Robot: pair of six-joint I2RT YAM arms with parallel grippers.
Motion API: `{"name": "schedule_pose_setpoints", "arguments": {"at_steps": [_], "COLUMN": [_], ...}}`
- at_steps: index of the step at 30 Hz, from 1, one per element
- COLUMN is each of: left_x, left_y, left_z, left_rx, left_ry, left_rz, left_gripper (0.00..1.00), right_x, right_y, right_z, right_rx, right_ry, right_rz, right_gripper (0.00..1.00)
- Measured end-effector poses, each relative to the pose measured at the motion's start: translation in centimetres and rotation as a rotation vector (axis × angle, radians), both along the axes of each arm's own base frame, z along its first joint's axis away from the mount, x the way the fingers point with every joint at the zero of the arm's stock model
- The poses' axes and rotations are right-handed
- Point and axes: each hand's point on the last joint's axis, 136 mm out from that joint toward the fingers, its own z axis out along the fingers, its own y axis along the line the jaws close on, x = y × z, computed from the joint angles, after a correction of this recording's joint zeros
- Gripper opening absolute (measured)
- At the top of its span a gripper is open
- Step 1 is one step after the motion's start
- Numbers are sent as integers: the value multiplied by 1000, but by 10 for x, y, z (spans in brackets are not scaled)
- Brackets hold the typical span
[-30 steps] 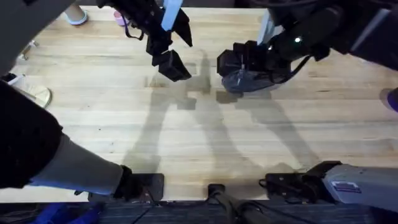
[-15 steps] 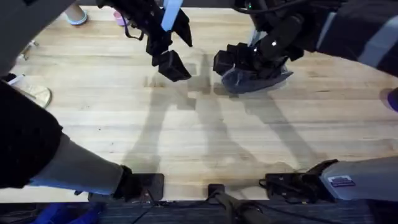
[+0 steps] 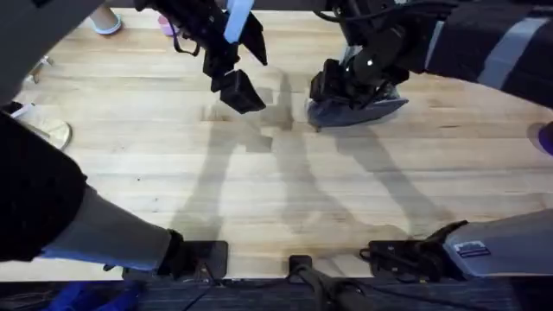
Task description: Unzip the bag, pick up the pens from the table one at a time and place them inside, then zip the bag closed.
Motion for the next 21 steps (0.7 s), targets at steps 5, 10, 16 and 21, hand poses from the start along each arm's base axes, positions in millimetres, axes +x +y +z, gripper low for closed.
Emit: {"name": "schedule_pose_setpoints", "arguments": {"at_steps": [5, 10, 16, 21], "left_x": [0, 0, -3, -2], "left_y": [0, 0, 1, 0], "left_z": [0, 0, 0, 0], "left_rx": [0, 0, 2, 2], "left_ry": [0, 1, 12, 11], "left_rz": [0, 0, 0, 0], "left_gripper": [995, 995, 995, 995], "right_x": [0, 2, 3, 3], "right_y": [0, -4, -6, -6], "right_z": [0, 0, 0, 0], "right_rx": [-1, -24, -35, -35], "right_ry": [-1, -13, -19, -19], "right_rz": [2, -14, -25, -28], "right_gripper": [185, 132, 38, 35]}}
